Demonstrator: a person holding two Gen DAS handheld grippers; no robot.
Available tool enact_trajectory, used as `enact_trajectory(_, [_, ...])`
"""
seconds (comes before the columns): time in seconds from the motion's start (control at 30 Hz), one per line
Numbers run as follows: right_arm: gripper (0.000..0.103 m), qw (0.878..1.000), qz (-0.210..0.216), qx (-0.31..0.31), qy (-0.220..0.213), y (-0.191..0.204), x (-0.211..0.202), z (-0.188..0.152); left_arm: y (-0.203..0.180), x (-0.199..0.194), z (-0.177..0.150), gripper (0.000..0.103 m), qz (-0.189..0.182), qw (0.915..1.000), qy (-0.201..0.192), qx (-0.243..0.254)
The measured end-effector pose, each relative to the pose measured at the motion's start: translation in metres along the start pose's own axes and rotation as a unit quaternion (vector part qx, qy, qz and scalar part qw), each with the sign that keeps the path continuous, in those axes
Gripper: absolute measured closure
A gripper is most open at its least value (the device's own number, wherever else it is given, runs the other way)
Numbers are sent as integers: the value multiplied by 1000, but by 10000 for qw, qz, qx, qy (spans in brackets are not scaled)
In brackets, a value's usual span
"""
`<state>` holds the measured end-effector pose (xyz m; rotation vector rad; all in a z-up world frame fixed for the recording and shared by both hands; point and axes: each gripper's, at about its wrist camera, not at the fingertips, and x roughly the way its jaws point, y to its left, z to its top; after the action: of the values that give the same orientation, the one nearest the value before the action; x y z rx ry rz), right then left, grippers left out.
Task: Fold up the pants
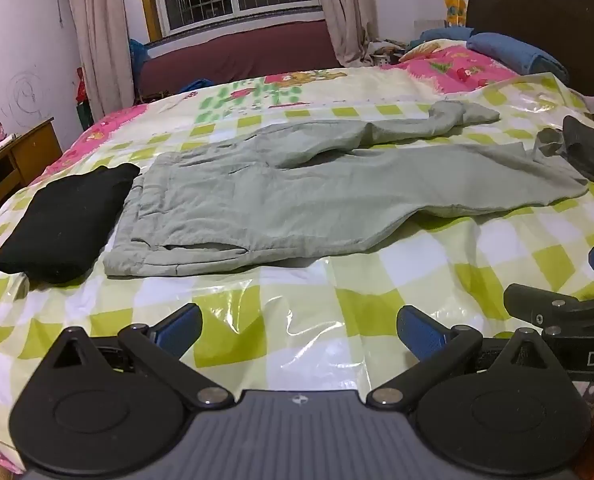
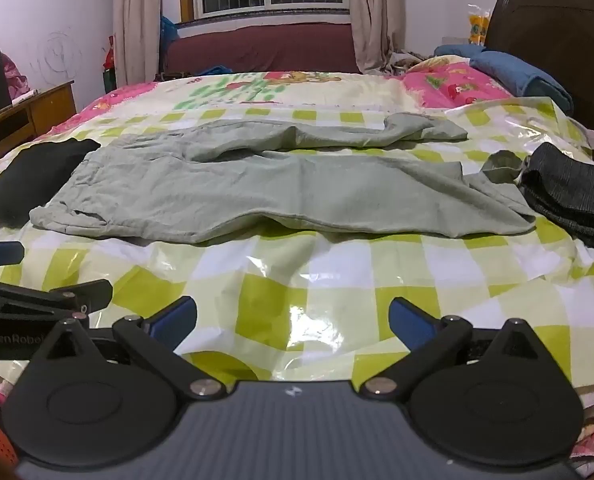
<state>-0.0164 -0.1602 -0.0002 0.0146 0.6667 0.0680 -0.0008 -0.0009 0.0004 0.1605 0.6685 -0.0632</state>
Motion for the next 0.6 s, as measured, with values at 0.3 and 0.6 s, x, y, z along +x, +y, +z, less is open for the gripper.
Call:
enact_trajectory(0.3, [2,10000,9,15,24,-1,1,-1,2,3,-7,0,-20,9999,43,-88])
enact_trajectory(0.6, [2,10000,10,6,57,0,3,-3,1,5,-6,0,-6,9999,128,-14])
